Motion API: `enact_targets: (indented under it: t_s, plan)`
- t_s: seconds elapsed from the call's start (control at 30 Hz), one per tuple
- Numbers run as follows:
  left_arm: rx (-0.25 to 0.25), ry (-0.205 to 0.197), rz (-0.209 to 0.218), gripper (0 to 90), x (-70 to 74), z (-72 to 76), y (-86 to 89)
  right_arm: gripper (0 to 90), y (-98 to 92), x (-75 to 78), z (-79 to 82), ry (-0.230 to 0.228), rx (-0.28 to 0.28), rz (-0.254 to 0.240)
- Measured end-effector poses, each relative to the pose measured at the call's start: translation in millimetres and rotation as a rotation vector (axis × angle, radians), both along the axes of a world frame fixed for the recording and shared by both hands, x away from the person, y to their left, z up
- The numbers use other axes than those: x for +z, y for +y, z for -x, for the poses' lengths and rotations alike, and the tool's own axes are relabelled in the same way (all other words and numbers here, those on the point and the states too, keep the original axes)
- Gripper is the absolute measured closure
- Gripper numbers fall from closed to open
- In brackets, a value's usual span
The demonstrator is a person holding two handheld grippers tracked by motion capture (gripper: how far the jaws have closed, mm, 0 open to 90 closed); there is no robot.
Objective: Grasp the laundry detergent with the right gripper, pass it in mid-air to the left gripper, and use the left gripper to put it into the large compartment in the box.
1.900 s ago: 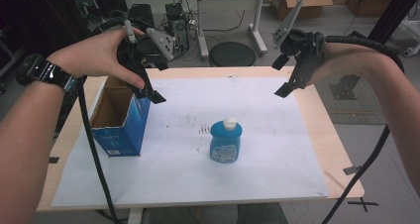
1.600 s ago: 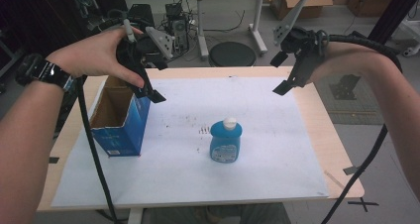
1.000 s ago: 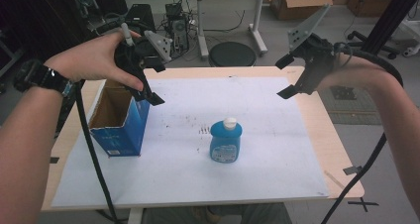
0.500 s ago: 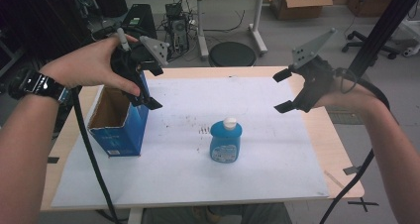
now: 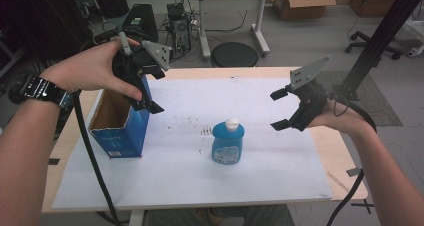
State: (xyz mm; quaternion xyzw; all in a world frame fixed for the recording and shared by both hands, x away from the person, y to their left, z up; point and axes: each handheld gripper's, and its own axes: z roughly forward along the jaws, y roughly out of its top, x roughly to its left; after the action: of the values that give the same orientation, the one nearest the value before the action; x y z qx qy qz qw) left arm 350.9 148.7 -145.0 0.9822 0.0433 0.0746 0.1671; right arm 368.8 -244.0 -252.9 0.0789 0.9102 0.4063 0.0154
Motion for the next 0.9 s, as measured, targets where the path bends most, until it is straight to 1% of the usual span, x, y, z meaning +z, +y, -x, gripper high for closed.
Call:
enact_targets:
  t_s: [0.03, 0.07, 0.1, 0.2, 0.43, 0.5, 0.53, 0.57, 0.6, 0.67, 0.7, 0.73, 0.77, 0.8, 0.83, 0.87, 0.9]
  plan:
    - [0.005, 0.002, 0.002, 4.3, -0.4, 0.3, 0.0, 1.2, 0.5, -3.6, 0.3, 0.0, -0.002, -0.006]
    - [0.006, 0.003, -0.002, 4.3, -1.6, 0.3, 0.2, 1.2, 2.0, -11.2, 0.7, 0.01, -0.003, -0.02]
    - [0.006, 0.003, -0.002, 4.3, -1.6, 0.3, 0.2, 1.2, 2.0, -11.2, 0.7, 0.01, -0.003, -0.02]
    - [0.012, 0.004, -0.013, 4.3, -3.4, 0.3, 0.8, 1.2, 5.2, -23.4, 1.5, 0.028, 0.007, -0.048]
    - [0.014, 0.001, -0.012, 4.4, -3.5, 2.2, 2.6, 1.2, 17.7, -45.7, 3.3, 0.046, 0.009, -0.069]
    - [0.013, -0.002, -0.012, 4.4, -3.6, 3.3, 2.8, 1.2, 21.8, -51.6, 4.1, 0.045, 0.012, -0.066]
    - [0.012, -0.004, -0.009, 4.3, -3.7, 3.9, 3.3, 1.2, 25.5, -58.0, 4.7, 0.053, 0.01, -0.073]
    - [0.012, -0.004, -0.009, 4.3, -3.7, 3.9, 3.3, 1.2, 25.5, -58.0, 4.7, 0.053, 0.01, -0.073]
    - [0.011, -0.002, -0.011, 4.4, -4.0, 4.1, 3.6, 1.1, 29.6, -65.1, 5.4, 0.067, 0.015, -0.08]
    - [0.011, -0.002, -0.013, 4.4, -5.0, 3.9, 3.7, 1.2, 34.0, -72.0, 6.4, 0.069, 0.013, -0.078]
    - [0.011, -0.002, -0.013, 4.4, -5.0, 3.9, 3.7, 1.2, 34.0, -72.0, 6.4, 0.069, 0.013, -0.078]
    - [0.013, -0.002, -0.014, 4.4, -5.4, 3.8, 3.4, 1.2, 37.8, -77.6, 7.0, 0.071, 0.01, -0.083]
    - [0.013, -0.002, -0.014, 4.4, -5.4, 3.8, 3.4, 1.2, 37.8, -77.6, 7.0, 0.071, 0.01, -0.083]
    - [0.011, -0.001, -0.012, 4.4, -5.6, 3.8, 3.3, 1.2, 40.9, -82.5, 7.7, 0.079, 0.008, -0.099]
    - [0.008, 0.001, -0.011, 4.4, -6.1, 3.8, 3.2, 1.2, 40.9, -82.5, 7.7, 0.079, 0.008, -0.099]
    - [0.007, 0.001, -0.012, 4.3, -6.4, 3.6, 3.2, 1.1, 43.9, -88.2, 7.9, 0.088, 0.009, -0.114]
    - [0.011, 0.001, -0.012, 4.3, -7.0, 3.5, 3.2, 1.1, 43.9, -88.2, 7.9, 0.088, 0.009, -0.114]
